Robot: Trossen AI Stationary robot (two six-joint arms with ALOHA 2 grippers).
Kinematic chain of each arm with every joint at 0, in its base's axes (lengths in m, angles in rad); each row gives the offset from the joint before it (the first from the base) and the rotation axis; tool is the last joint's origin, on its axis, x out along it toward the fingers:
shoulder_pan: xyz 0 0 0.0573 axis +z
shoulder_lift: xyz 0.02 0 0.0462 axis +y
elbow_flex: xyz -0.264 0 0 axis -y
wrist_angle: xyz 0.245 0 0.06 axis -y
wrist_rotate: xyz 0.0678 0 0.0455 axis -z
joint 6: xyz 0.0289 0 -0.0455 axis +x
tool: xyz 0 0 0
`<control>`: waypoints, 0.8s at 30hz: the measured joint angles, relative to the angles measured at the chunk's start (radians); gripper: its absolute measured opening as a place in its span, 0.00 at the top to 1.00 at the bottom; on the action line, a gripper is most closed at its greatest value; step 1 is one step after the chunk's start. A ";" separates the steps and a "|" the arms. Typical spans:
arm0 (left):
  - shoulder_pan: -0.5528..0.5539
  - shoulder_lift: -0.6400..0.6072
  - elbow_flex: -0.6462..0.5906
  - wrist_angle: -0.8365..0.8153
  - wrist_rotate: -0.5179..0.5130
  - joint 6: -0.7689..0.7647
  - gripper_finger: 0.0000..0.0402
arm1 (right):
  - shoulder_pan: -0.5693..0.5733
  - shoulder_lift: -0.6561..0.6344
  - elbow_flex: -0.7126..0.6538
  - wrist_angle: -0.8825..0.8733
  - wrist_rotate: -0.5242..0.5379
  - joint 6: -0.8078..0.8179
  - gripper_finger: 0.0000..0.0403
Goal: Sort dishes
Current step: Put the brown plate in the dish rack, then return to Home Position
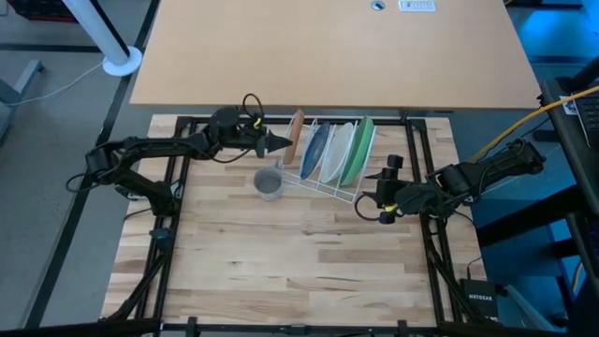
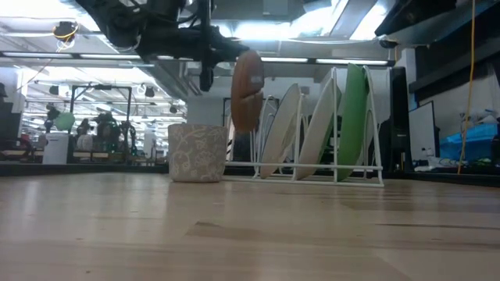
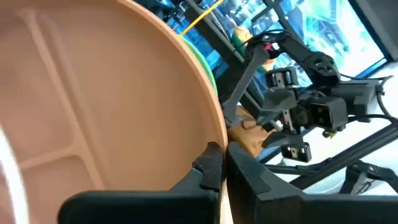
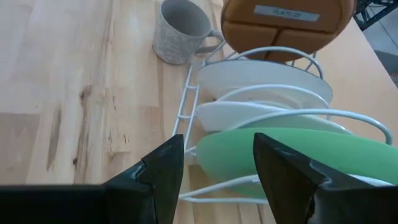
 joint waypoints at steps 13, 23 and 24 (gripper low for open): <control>-0.015 0.089 -0.003 -0.007 -0.167 0.028 0.93 | 0.000 0.018 0.000 0.066 -0.007 0.000 0.51; -0.033 0.109 -0.002 -0.059 -0.240 0.095 0.75 | 0.000 0.032 0.000 0.075 -0.027 0.000 0.51; -0.033 0.109 -0.002 -0.061 -0.242 0.095 0.74 | 0.000 0.033 0.000 0.075 -0.027 0.000 0.51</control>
